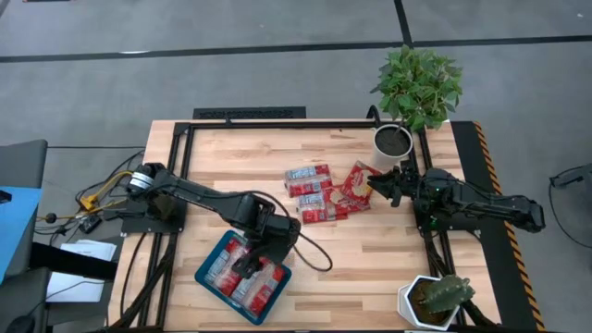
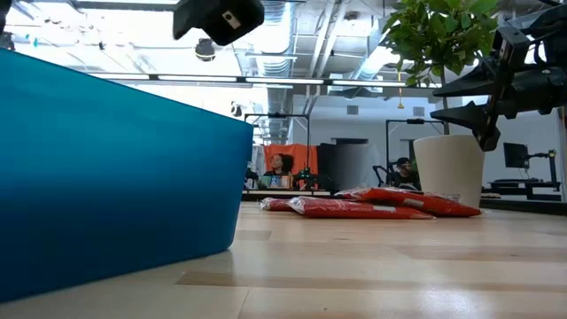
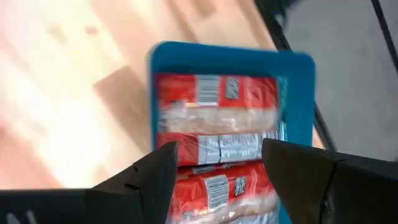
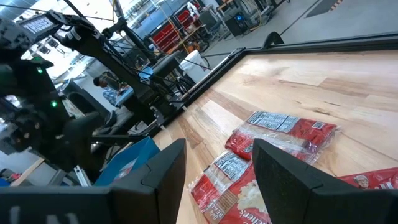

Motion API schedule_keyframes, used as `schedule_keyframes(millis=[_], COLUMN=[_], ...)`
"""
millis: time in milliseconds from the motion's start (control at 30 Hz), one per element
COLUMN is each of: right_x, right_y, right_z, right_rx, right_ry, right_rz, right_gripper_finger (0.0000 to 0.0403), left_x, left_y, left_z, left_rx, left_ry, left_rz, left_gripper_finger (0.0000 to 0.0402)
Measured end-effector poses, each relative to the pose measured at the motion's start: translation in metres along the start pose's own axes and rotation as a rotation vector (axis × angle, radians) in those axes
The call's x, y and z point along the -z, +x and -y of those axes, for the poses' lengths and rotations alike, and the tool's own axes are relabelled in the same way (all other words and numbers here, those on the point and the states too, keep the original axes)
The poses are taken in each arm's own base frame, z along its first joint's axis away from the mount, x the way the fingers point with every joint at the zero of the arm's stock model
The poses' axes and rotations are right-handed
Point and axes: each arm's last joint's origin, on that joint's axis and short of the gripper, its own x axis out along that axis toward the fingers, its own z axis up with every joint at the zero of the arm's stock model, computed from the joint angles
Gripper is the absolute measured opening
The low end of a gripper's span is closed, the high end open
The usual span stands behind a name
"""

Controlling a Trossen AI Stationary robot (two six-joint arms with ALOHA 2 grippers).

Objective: Sort popcorn bags into baskets
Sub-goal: Put the red popcorn bag into the blue bin

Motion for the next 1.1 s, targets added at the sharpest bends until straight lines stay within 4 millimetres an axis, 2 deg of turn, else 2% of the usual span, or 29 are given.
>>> schedule_keyframes(millis=[67, 200, 367, 467, 600, 733, 867, 1100], right_x=[0.000, 0.000, 0.000, 0.000, 0.000, 0.000, 0.000, 0.000], right_y=[0.000, 0.000, 0.000, 0.000, 0.000, 0.000, 0.000, 0.000], right_z=[0.000, 0.000, 0.000, 0.000, 0.000, 0.000, 0.000, 0.000], right_rx=[0.000, 0.000, 0.000, 0.000, 0.000, 0.000, 0.000, 0.002], right_ry=[0.000, 0.000, 0.008, 0.022, 0.034, 0.034, 0.032, 0.026], right_rz=[0.000, 0.000, 0.000, 0.000, 0.000, -0.001, -0.001, 0.001], right_gripper_finger=[0.0208, 0.0212, 0.0215, 0.0213, 0.0212, 0.0215, 0.0217, 0.0213], left_x=[-0.003, 0.003, 0.018, 0.036, 0.063, 0.095, 0.116, 0.132], left_y=[-0.010, -0.030, -0.056, -0.060, -0.051, -0.029, -0.010, 0.013], left_z=[-0.012, -0.055, -0.112, -0.145, -0.180, -0.198, -0.206, -0.210], left_rx=[-0.056, -0.240, -0.467, -0.527, -0.551, -0.555, -0.545, -0.566], left_ry=[-0.130, -0.449, -0.800, -0.995, -1.206, -1.385, -1.520, -1.661], left_rz=[0.031, 0.097, 0.255, 0.346, 0.433, 0.449, 0.503, 0.645], left_gripper_finger=[0.0219, 0.0215, 0.0215, 0.0214, 0.0214, 0.0214, 0.0214, 0.0214])
